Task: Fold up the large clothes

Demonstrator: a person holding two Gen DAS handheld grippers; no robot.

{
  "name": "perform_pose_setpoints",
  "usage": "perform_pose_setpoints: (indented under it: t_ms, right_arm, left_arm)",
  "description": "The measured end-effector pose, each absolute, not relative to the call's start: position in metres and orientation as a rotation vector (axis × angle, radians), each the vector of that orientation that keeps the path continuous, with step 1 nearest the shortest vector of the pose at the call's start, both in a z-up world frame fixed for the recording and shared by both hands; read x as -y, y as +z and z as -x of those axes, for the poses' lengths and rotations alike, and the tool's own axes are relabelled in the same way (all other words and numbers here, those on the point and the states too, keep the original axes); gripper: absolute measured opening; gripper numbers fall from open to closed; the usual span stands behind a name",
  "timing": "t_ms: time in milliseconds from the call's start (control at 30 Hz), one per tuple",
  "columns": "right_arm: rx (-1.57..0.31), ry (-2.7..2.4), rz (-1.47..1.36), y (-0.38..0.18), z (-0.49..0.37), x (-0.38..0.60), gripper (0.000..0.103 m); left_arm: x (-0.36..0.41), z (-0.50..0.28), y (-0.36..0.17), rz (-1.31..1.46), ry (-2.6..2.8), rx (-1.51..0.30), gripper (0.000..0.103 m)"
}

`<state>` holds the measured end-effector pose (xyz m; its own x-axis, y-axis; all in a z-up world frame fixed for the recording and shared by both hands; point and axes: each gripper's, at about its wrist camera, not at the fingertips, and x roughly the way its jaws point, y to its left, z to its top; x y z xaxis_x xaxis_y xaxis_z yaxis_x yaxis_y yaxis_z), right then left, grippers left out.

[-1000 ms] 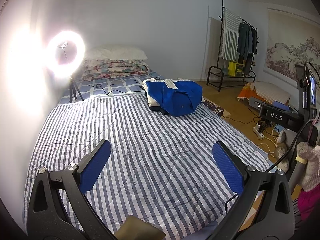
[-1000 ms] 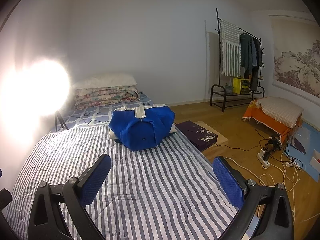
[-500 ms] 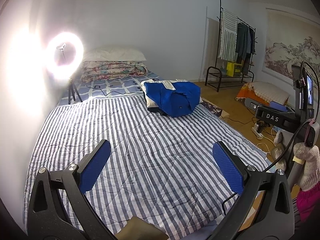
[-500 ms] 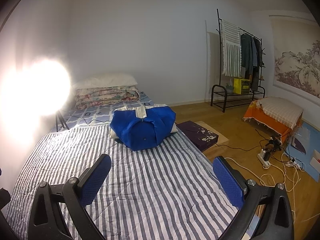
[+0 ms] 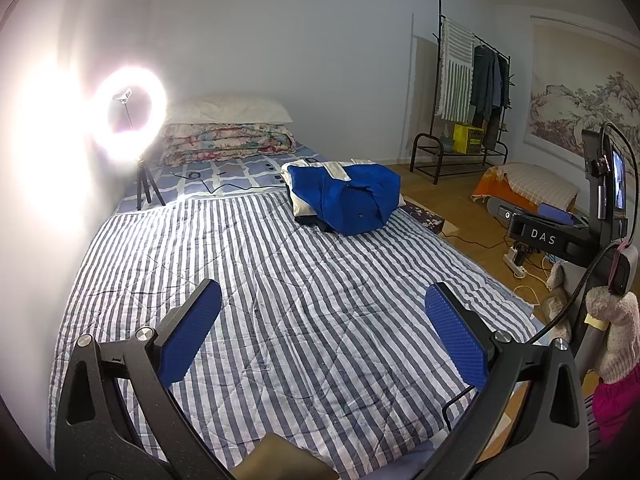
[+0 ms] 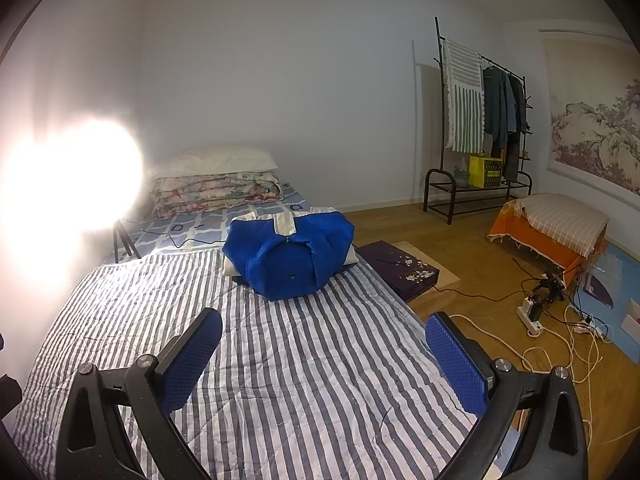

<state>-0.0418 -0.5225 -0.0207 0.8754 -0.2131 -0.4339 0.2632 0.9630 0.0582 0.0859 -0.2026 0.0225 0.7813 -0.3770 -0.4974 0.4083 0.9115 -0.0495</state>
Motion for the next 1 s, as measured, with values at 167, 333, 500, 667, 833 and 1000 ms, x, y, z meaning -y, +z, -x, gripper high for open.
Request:
perform_pose_setpoints:
  t_ms: [167, 333, 500, 667, 833, 1000]
  right_arm:
    - [-0.441, -0.247, -0.115, -0.021, 0.041, 0.521, 0.103]
    - [-0.441, -0.24, -0.109, -0.021, 0.04, 0.519, 0.103]
    - [-0.442, -0.238, -0.109, -0.022, 0.039, 0.517, 0.103]
    - [-0.443, -0.24, -0.108, -0.022, 0.04, 0.517, 0.103]
    - [-0.445, -0.236, -0.106, -0.023, 0.04, 0.516, 0.103]
    - [-0.446, -0.232, -0.102, -0.024, 0.04, 0.516, 0.103]
  left_arm:
    - [0.203, -0.085, 0.023, -0.061, -0.422, -0.521, 0.103]
    - [0.203, -0.085, 0.022, -0.059, -0.424, -0.524, 0.103]
    - [0.202, -0.085, 0.022, -0.059, -0.421, -0.521, 0.103]
    - [0.203, -0.084, 0.027, -0.067, -0.412, -0.508, 0.103]
    - [0.204, -0.081, 0.032, -0.08, -0.411, -0.487, 0.103]
    - [0.202, -0.08, 0.031, -0.077, -0.413, -0.489, 0.103]
